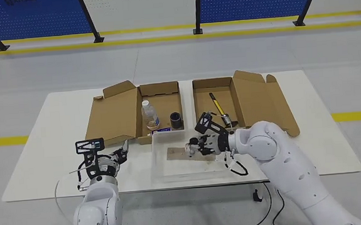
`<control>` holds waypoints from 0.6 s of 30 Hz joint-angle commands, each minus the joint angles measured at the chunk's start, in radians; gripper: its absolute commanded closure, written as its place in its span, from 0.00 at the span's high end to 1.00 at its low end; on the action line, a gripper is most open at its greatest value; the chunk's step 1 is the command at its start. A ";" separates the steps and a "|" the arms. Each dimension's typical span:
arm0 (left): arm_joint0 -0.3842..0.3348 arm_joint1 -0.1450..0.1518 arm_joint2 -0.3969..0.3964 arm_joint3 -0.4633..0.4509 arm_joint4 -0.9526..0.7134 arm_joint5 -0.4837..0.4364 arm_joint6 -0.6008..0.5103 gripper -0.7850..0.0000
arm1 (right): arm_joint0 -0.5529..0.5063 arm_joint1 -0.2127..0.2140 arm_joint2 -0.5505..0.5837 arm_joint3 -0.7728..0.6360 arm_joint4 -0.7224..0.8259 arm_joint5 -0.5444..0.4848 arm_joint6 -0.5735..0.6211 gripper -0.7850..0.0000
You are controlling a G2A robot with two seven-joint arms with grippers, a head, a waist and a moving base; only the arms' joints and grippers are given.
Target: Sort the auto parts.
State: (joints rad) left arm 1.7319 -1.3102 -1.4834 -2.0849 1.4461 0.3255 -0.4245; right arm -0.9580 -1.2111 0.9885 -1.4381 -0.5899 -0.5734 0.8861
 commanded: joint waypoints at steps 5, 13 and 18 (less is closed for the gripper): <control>0.000 0.000 0.000 0.000 0.000 0.000 0.000 1.00 | -0.011 0.005 0.003 -0.027 -0.037 0.037 -0.021 0.00; 0.000 0.000 0.000 0.000 0.000 0.000 0.000 1.00 | -0.042 0.015 0.030 -0.074 -0.149 0.157 -0.085 0.00; 0.000 0.000 0.000 0.000 0.000 0.000 0.000 1.00 | -0.065 0.021 0.047 -0.128 -0.247 0.247 -0.103 0.00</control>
State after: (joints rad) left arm 1.7319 -1.3102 -1.4834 -2.0849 1.4461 0.3255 -0.4245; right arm -1.0187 -1.1909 1.0321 -1.5562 -0.8185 -0.3445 0.7868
